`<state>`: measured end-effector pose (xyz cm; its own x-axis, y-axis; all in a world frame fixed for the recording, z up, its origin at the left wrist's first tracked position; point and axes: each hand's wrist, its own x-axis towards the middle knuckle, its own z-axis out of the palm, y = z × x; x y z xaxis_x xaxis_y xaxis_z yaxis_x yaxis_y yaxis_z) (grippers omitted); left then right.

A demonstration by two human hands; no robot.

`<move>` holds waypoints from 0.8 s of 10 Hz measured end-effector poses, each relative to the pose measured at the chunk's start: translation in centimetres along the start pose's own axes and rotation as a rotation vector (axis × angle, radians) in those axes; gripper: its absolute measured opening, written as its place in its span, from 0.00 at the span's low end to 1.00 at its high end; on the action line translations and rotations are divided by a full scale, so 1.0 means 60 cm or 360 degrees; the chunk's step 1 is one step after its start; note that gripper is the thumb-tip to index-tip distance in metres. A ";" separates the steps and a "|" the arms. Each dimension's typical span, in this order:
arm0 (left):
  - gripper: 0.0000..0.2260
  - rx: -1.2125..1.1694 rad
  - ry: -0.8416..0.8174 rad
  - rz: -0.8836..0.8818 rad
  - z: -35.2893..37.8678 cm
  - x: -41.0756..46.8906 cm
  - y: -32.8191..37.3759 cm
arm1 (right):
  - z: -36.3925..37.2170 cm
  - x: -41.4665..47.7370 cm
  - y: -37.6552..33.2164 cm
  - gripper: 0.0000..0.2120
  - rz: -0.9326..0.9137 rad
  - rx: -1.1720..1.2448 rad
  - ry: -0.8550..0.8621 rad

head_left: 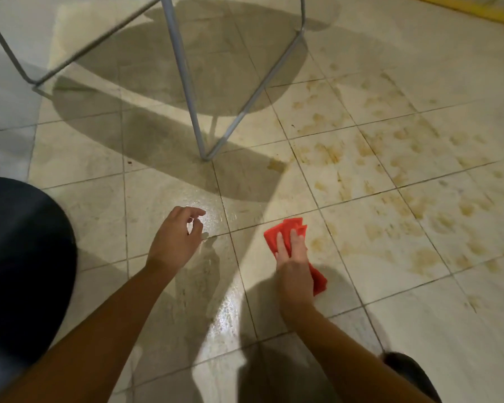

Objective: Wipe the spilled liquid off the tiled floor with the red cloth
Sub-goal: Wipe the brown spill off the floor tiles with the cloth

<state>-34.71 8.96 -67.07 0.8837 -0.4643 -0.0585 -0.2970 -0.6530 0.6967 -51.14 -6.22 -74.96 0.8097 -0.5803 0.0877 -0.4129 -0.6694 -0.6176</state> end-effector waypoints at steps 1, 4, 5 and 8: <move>0.10 0.0004 -0.0020 0.0022 0.015 0.003 0.014 | 0.017 -0.018 -0.067 0.33 -0.0167 -0.0609 -0.0091; 0.10 0.0026 -0.0151 0.0027 0.043 0.001 0.035 | -0.029 0.079 -0.028 0.34 -0.0127 -0.0496 -0.0390; 0.10 0.0019 -0.0162 0.0057 0.042 0.001 0.038 | -0.046 0.061 0.017 0.31 0.0151 -0.0302 -0.0271; 0.09 0.0008 -0.0133 0.0024 0.058 0.001 0.055 | -0.010 -0.024 -0.054 0.36 -0.0066 -0.0614 -0.0247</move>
<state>-36.87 4.68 -67.27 0.8461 -0.5221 -0.1076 -0.3118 -0.6484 0.6945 -51.24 -3.49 -72.64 0.8701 -0.4918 -0.0308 -0.4804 -0.8327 -0.2753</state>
